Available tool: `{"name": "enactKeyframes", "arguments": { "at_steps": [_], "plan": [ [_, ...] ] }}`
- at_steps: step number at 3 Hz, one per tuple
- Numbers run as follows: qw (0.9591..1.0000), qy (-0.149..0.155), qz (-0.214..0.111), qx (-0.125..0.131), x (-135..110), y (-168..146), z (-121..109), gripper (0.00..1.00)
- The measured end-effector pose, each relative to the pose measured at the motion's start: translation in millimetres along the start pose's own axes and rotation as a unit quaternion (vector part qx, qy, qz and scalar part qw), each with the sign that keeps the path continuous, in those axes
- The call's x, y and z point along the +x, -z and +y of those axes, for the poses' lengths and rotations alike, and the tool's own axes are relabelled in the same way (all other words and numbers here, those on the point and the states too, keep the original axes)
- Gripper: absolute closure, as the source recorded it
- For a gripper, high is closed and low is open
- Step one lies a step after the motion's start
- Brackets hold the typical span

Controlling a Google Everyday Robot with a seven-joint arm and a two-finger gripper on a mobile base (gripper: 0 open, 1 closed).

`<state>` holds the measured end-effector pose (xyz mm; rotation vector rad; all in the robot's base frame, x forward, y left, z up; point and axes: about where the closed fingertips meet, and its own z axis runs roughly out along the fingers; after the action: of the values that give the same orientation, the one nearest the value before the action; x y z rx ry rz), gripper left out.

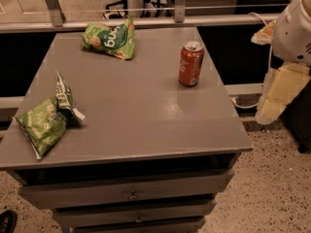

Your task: Pick green rice chip bag

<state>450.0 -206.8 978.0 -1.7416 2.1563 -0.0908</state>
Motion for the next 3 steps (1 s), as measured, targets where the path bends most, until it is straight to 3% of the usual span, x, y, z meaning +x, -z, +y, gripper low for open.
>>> {"name": "enactKeyframes", "arguments": {
  "at_steps": [1,2,3],
  "plan": [
    [0.9965,0.034,-0.072,0.024,-56,-30,-42,0.0],
    [0.9904,0.053,-0.12,0.042,-101,-46,-72,0.0],
    [0.98,0.05,-0.184,0.058,-166,-53,-97,0.0]
  ]
}}
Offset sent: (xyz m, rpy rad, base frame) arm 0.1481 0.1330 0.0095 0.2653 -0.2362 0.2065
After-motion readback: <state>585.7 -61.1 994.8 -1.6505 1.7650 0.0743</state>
